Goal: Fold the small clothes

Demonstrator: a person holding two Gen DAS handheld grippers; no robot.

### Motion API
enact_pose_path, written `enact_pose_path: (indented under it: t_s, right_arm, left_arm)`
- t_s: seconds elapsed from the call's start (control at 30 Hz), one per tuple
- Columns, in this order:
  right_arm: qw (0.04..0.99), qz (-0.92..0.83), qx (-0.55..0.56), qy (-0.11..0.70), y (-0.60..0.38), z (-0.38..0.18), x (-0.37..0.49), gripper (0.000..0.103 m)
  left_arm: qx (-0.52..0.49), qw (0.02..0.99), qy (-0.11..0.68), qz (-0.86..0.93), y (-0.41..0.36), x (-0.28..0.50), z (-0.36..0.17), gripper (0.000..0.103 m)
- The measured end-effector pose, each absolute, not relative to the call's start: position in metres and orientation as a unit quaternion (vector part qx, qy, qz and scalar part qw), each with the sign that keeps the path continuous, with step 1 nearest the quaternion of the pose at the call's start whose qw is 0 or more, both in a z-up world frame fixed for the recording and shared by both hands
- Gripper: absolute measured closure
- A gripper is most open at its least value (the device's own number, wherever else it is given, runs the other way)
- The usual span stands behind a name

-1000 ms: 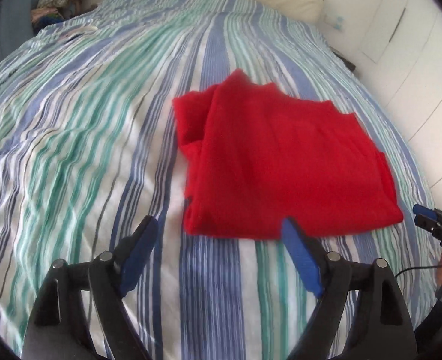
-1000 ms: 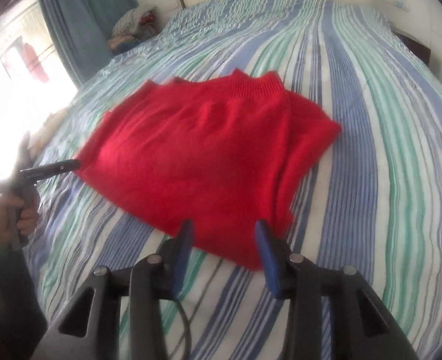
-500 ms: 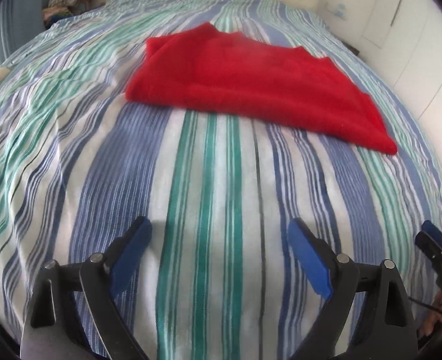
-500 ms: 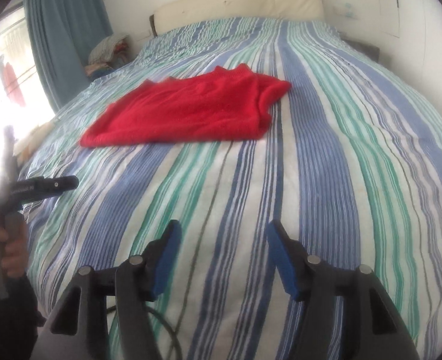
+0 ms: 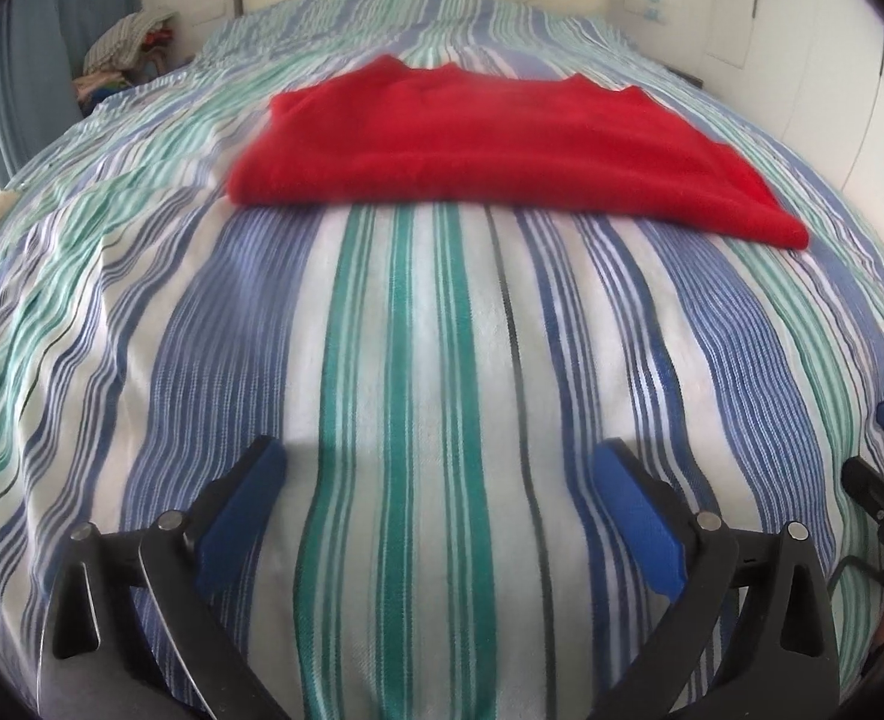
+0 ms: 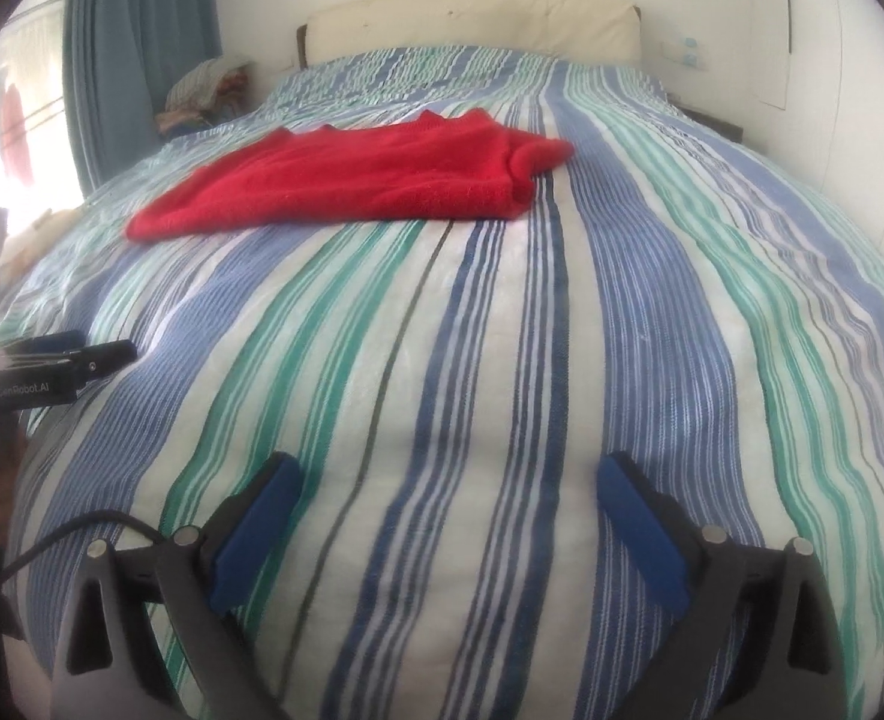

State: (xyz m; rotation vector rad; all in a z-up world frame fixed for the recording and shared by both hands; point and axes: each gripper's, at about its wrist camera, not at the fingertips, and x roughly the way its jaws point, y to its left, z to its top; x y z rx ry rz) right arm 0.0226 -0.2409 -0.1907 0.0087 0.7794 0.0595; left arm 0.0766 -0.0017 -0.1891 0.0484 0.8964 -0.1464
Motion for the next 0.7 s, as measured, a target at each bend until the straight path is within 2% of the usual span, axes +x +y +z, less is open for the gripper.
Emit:
enact_pose_path:
  t_s: [0.7]
  right_arm:
    - [0.927,0.032,0.002,0.373,-0.2398,-0.1923,0.0200,0.001]
  left_arm:
    - [0.025,0.900,0.430,-0.069,-0.0024,0.0744,-0.1894,0.001]
